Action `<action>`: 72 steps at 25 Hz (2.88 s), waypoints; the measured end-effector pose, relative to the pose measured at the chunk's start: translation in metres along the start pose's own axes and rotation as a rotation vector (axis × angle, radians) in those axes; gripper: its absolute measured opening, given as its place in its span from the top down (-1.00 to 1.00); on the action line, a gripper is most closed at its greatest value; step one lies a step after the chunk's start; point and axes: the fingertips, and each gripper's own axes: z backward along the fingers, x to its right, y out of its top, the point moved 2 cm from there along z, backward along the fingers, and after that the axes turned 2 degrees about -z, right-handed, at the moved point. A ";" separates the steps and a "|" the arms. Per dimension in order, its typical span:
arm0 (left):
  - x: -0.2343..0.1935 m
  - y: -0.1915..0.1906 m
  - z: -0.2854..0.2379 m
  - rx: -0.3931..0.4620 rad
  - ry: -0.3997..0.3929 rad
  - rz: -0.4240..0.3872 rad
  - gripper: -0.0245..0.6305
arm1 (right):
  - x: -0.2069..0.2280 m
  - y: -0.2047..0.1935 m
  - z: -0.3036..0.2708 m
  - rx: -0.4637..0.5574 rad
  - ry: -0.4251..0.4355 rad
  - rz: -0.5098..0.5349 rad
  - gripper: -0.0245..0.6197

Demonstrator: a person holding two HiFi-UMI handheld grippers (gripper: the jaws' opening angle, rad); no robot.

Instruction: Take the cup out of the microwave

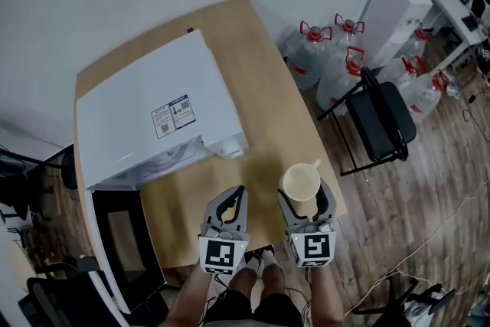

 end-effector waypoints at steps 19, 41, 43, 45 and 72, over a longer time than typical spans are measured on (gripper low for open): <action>0.041 -0.045 -0.053 -0.080 -0.105 -0.005 0.86 | 0.056 -0.072 -0.005 -0.084 -0.089 -0.060 -0.25; 0.050 -0.069 -0.057 -0.118 -0.129 -0.001 0.85 | 0.059 -0.093 -0.013 -0.131 -0.096 -0.059 -0.25; 0.048 -0.070 -0.056 -0.119 -0.125 -0.001 0.85 | 0.058 -0.093 -0.013 -0.115 -0.100 -0.065 -0.25; 0.045 -0.070 -0.054 -0.119 -0.119 -0.002 0.86 | 0.058 -0.093 -0.012 -0.106 -0.105 -0.074 -0.25; 0.002 0.042 0.018 0.063 0.025 -0.030 0.86 | 0.011 0.035 0.018 0.021 -0.026 -0.009 -0.26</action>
